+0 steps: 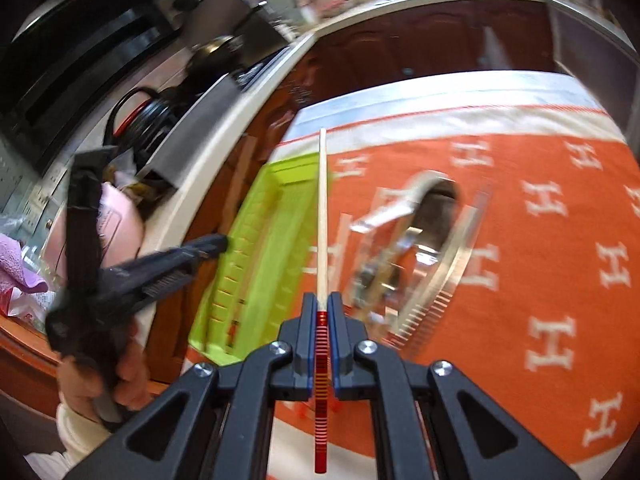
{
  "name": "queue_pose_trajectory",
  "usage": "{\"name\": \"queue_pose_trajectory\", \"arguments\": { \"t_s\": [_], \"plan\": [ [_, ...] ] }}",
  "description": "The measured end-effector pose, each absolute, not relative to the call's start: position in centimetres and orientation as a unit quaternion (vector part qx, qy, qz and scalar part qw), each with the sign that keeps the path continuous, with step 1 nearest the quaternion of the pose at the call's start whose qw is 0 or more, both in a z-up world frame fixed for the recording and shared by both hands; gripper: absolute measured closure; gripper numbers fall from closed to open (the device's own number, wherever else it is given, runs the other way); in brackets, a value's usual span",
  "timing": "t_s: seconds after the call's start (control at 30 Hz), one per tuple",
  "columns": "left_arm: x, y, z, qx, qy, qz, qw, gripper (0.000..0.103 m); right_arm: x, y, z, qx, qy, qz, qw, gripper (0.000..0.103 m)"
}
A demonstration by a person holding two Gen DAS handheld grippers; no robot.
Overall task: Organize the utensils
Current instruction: 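Grasp a wooden chopstick with the left tool while the right tool holds its chopstick, then lower both chopsticks into the green tray and open both tools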
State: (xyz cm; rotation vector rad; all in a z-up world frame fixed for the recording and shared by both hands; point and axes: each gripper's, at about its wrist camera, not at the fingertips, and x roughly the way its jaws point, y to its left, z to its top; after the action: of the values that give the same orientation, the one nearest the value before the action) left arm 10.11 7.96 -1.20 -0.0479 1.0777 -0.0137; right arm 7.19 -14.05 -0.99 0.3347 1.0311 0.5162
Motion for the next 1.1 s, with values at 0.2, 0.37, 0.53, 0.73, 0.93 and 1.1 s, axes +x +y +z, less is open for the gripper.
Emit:
{"name": "queue_pose_trajectory", "arguments": {
  "t_s": [0.2, 0.37, 0.53, 0.73, 0.93, 1.1],
  "plan": [
    [11.0, 10.0, -4.0, -0.050, 0.532, -0.017, 0.845, 0.099, 10.5, -8.9, -1.7, 0.172, 0.500, 0.251, 0.811, 0.098],
    [11.8, 11.3, -5.2, -0.078, 0.542, -0.019, 0.837, 0.099, 12.5, -6.3, -4.1, 0.186, 0.530, 0.235, 0.793, 0.098],
    [12.1, 12.7, -4.8, -0.089, 0.536, -0.008, 0.839, 0.093, 13.7, -4.6, -6.2, 0.188, 0.554, 0.217, 0.781, 0.098],
    [10.8, 13.8, -4.1, -0.102, 0.529, 0.026, 0.842, 0.090, 14.4, -2.9, -7.8, 0.182, 0.567, 0.209, 0.776, 0.098],
    [9.4, 15.7, -3.2, -0.132, 0.517, 0.056, 0.844, 0.088, 14.7, -1.4, -8.4, 0.199, 0.580, 0.224, 0.758, 0.096],
    [8.9, 15.5, -3.3, -0.128, 0.522, 0.056, 0.842, 0.088, 14.4, -1.4, -8.6, 0.210, 0.590, 0.243, 0.741, 0.096]
  ]
}}
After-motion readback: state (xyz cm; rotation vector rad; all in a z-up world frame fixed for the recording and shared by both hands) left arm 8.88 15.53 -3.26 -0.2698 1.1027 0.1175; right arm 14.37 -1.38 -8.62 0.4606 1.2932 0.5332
